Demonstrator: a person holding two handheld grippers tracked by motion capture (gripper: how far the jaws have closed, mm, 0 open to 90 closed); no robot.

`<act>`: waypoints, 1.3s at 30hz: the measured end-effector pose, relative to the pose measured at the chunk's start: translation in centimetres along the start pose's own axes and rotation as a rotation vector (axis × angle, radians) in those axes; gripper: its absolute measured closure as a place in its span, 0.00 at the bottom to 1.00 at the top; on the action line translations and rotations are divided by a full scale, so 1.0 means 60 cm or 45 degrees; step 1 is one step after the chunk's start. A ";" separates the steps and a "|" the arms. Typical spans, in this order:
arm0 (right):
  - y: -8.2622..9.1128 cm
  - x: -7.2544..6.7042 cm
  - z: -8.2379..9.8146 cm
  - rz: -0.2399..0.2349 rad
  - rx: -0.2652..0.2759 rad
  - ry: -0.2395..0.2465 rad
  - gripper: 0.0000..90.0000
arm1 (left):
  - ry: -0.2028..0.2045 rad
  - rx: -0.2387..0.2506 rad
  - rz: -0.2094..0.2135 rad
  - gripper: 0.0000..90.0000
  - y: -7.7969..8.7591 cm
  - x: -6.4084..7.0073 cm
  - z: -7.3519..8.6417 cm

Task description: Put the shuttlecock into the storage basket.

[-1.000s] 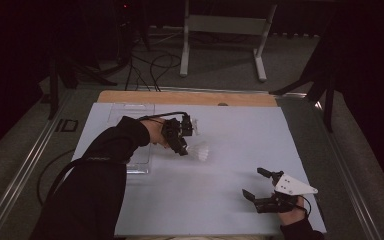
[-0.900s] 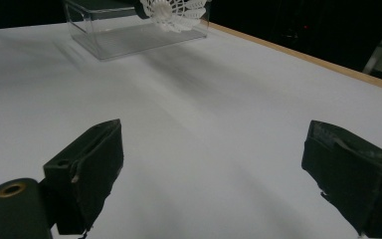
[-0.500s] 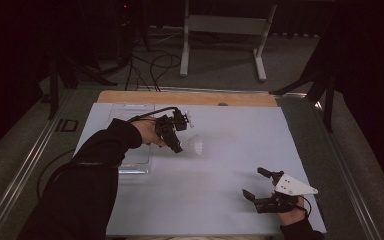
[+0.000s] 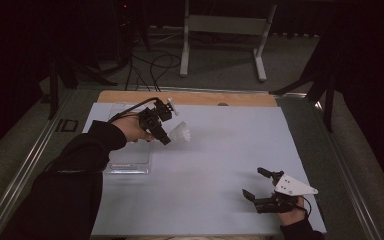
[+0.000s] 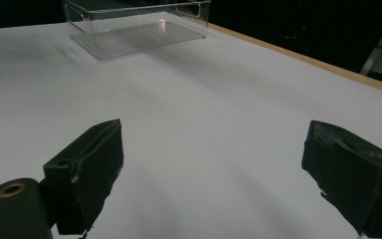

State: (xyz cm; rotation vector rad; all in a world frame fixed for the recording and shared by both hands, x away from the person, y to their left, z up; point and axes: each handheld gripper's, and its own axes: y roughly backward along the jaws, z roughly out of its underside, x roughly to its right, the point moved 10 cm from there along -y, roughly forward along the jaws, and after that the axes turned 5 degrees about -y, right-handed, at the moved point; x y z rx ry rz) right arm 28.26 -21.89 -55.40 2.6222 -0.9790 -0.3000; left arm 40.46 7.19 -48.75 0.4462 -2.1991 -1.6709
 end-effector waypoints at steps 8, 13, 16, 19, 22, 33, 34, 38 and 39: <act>-0.001 0.000 0.000 -0.002 -0.002 0.002 0.11 | 0.106 0.007 -0.041 0.70 0.026 -0.017 0.035; -0.002 0.000 0.000 -0.001 -0.003 0.004 0.11 | 0.207 0.014 -0.061 0.70 0.041 -0.027 0.060; -0.002 0.000 0.001 0.000 -0.005 0.003 0.11 | 0.248 0.012 -0.068 0.70 0.047 -0.032 0.068; -0.002 0.000 0.000 0.000 -0.003 0.006 0.11 | 0.315 0.008 -0.100 0.70 0.056 -0.038 0.084; -0.001 0.000 0.000 0.000 -0.004 0.007 0.11 | 0.349 0.007 -0.106 0.70 0.059 -0.041 0.093; -0.002 -0.001 0.000 -0.001 -0.006 0.008 0.11 | 0.456 0.047 -0.148 0.70 0.083 -0.051 0.160; -0.002 -0.001 0.000 -0.001 -0.006 0.008 0.11 | 0.456 0.047 -0.148 0.70 0.083 -0.051 0.160; -0.002 -0.001 0.000 -0.001 -0.005 0.007 0.11 | 0.478 0.044 -0.137 0.70 0.087 -0.054 0.182; -0.002 -0.001 0.001 -0.001 -0.007 0.003 0.11 | 0.499 0.032 -0.142 0.70 0.086 -0.058 0.196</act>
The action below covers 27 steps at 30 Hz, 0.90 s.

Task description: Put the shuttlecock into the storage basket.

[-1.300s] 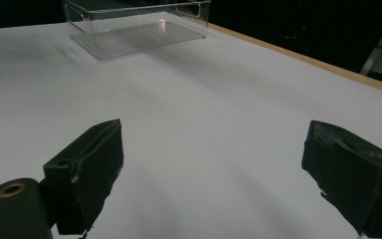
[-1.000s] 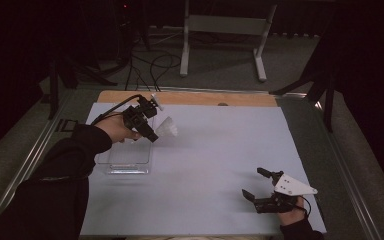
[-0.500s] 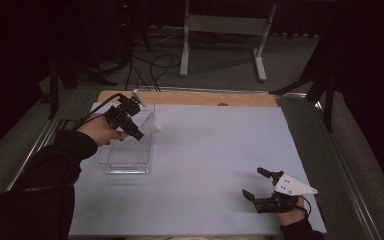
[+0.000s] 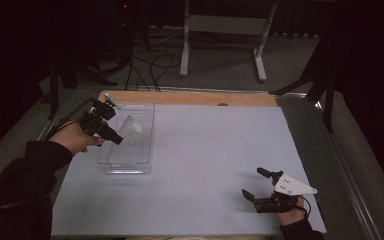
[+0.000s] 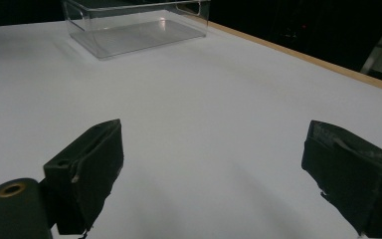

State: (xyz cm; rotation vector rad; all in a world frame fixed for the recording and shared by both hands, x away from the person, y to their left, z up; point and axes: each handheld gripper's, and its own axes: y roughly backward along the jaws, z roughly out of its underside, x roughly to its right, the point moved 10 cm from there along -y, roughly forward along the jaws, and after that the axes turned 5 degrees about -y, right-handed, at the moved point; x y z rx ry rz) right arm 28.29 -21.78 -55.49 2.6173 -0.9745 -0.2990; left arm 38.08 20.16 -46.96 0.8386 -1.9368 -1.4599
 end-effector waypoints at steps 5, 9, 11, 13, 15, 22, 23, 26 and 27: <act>0.000 0.000 0.000 0.002 0.000 0.004 0.11 | 0.044 -0.017 -0.017 0.70 -0.005 -0.015 0.021; -0.001 0.000 0.000 0.000 -0.001 0.007 0.11 | 0.046 -0.016 -0.014 0.70 -0.011 -0.020 0.037; -0.001 -0.001 0.000 0.000 -0.005 0.008 0.11 | -0.019 -0.001 -0.007 0.70 -0.017 -0.018 0.046; -0.001 -0.001 0.000 -0.002 -0.005 0.007 0.11 | -0.053 0.009 -0.015 0.70 -0.019 -0.018 0.048; -0.002 0.000 0.000 -0.004 -0.003 0.009 0.11 | -0.138 0.029 -0.025 0.70 -0.027 -0.020 0.055; -0.001 -0.001 0.000 -0.006 -0.004 0.000 0.11 | -0.162 0.038 0.034 0.70 -0.047 -0.030 0.071; -0.001 -0.001 0.000 -0.006 -0.004 0.000 0.11 | -0.145 0.035 0.038 0.70 -0.049 -0.032 0.073; -0.001 -0.001 0.001 -0.007 -0.005 0.003 0.11 | -0.098 0.021 0.032 0.70 -0.055 -0.039 0.079; -0.002 -0.001 0.001 -0.007 -0.005 0.004 0.11 | -0.100 0.015 0.031 0.70 -0.057 -0.040 0.081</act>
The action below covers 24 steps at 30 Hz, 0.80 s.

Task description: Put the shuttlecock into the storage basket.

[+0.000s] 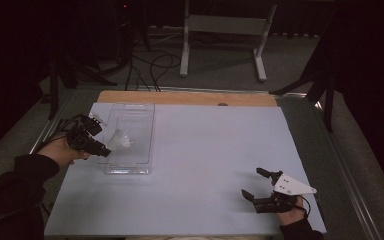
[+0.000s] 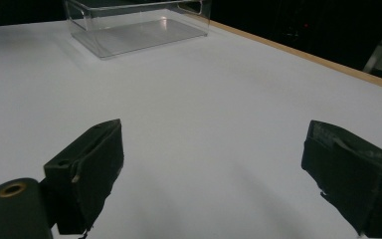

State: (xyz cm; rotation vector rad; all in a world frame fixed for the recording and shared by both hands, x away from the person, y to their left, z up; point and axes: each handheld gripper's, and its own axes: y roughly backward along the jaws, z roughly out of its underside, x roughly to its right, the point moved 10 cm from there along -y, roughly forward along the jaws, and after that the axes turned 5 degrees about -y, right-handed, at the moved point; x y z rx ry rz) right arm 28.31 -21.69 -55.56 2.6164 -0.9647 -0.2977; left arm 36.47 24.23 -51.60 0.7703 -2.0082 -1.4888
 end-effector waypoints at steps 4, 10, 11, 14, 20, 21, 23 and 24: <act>0.000 0.000 0.001 0.000 -0.002 0.001 0.11 | -0.016 -0.027 0.013 0.70 -0.007 0.003 0.006; -0.001 0.000 0.001 0.000 -0.002 -0.002 0.11 | -0.010 -0.076 -0.022 0.70 -0.015 -0.001 0.010; -0.001 0.000 0.001 0.000 -0.003 -0.004 0.11 | -0.006 -0.083 -0.017 0.70 -0.016 0.001 0.011; 0.000 0.000 0.001 -0.001 -0.003 -0.006 0.11 | -0.006 -0.117 -0.009 0.70 -0.018 0.002 0.013; 0.000 0.000 0.001 0.000 -0.004 -0.007 0.11 | 0.013 -0.158 -0.011 0.70 -0.024 -0.003 0.016; 0.000 0.000 0.001 0.000 -0.003 -0.006 0.11 | 0.026 -0.156 -0.019 0.70 -0.023 -0.005 0.016; 0.000 0.001 0.001 0.001 -0.001 -0.006 0.11 | 0.041 -0.139 -0.023 0.63 -0.021 -0.007 0.013; 0.000 0.001 0.001 0.000 -0.001 -0.005 0.11 | 0.039 -0.138 -0.021 0.57 -0.020 -0.007 0.013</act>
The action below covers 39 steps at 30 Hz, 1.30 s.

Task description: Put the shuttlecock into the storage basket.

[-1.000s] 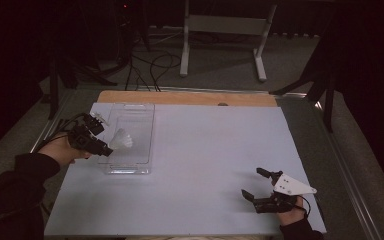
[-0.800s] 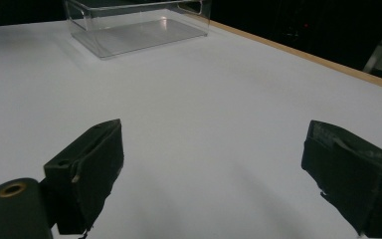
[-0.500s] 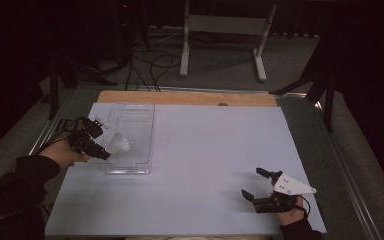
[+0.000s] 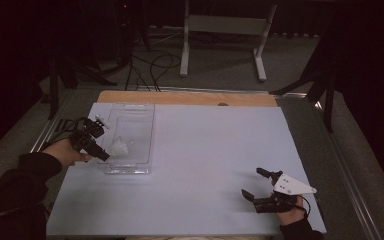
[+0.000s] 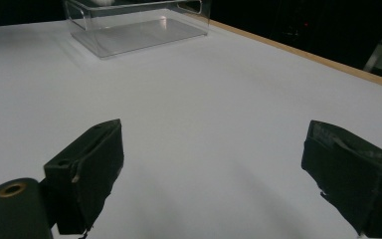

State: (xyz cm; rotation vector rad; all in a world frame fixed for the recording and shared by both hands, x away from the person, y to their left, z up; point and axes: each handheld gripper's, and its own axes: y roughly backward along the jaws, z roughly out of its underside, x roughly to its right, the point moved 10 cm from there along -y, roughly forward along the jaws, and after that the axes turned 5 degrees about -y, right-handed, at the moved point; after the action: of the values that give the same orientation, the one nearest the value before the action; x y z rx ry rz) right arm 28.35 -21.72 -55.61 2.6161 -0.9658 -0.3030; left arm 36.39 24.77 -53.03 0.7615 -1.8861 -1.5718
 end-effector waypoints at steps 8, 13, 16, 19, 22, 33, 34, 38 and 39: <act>0.000 0.000 0.000 0.001 -0.001 -0.002 0.11 | -0.008 0.046 -0.016 0.36 0.009 0.004 -0.012; 0.001 -0.001 -0.001 0.001 0.002 -0.004 0.11 | -0.022 0.067 -0.022 0.29 0.008 0.009 -0.022; 0.001 -0.001 -0.001 0.001 0.001 -0.002 0.11 | -0.036 0.077 -0.018 0.27 0.009 0.012 -0.028; 0.001 -0.001 -0.001 0.000 0.003 -0.005 0.11 | -0.027 0.084 -0.032 0.22 0.010 0.012 -0.034; 0.001 -0.001 -0.001 0.000 0.003 -0.006 0.11 | -0.016 0.099 0.018 0.16 0.011 0.017 -0.040; 0.002 -0.001 -0.001 0.002 0.004 -0.008 0.11 | -0.122 0.143 0.050 0.00 0.011 0.038 -0.068; 0.002 -0.001 -0.002 0.002 0.005 -0.006 0.11 | -0.138 0.147 0.054 0.00 0.010 0.042 -0.071; 0.002 -0.001 -0.002 0.003 0.005 -0.008 0.11 | -0.165 0.199 0.057 0.00 0.011 0.053 -0.089; 0.002 -0.001 -0.001 0.002 0.004 -0.011 0.11 | -0.163 0.203 0.058 0.00 0.012 0.054 -0.092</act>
State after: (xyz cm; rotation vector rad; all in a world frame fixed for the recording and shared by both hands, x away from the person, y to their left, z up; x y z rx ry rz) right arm 28.27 -21.78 -55.47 2.6186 -0.9721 -0.3129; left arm 38.17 18.82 -51.29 0.6937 -2.1266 -1.4865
